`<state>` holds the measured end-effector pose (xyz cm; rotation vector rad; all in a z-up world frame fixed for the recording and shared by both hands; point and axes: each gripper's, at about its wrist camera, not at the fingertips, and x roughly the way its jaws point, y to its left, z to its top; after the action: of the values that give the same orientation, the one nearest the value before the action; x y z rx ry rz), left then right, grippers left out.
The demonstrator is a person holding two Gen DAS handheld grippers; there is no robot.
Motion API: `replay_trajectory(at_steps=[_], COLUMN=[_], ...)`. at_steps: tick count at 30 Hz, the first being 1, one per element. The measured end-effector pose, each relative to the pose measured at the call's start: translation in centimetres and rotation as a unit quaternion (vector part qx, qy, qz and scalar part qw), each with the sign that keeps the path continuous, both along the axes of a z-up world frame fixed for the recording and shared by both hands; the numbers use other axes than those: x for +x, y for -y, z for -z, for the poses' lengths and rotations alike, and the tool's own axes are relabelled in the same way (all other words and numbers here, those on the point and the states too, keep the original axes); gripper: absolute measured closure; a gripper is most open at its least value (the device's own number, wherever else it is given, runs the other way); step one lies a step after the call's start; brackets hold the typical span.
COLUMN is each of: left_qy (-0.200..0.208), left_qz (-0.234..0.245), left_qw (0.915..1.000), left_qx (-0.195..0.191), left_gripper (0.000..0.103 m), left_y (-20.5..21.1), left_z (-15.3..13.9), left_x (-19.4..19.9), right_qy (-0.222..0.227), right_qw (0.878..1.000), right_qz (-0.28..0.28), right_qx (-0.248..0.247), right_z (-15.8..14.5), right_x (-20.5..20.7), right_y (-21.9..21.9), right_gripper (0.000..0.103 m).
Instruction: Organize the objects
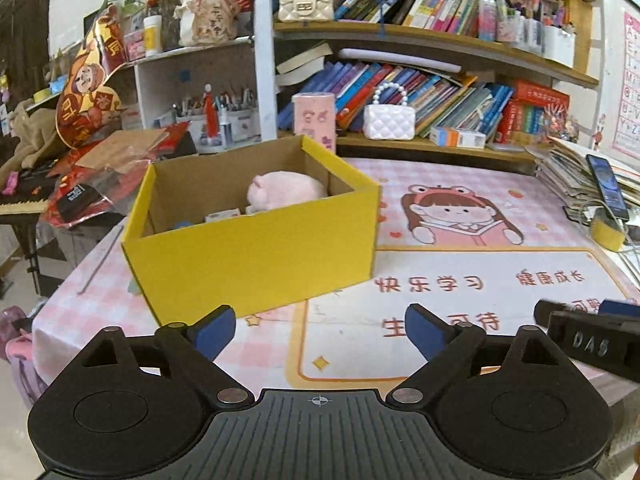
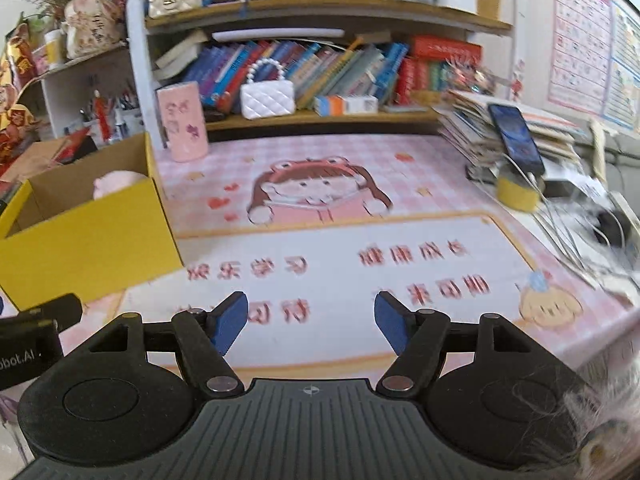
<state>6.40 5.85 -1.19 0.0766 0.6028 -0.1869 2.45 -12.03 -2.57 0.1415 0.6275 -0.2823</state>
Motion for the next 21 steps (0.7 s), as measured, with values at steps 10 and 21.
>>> replay_trajectory(at_steps=[10,21], left_qy=[-0.009,-0.008], left_qz=[0.027,0.012], left_qw=[0.9990,0.9991], left_qx=[0.034,0.040], left_gripper=[0.007,0.001], left_y=[3.3,4.5], left_z=[0.7,0.4], left_x=[-0.3,0.0], right_qy=[-0.002,0.000], right_qw=[0.999,0.999], right_qz=[0.042,0.047], right_qx=[-0.012,-0.017], right_z=[0.3,0.0], right_x=[-1.8,-1.6], right_y=[1.8,2.9], right_gripper=[0.016,0.000])
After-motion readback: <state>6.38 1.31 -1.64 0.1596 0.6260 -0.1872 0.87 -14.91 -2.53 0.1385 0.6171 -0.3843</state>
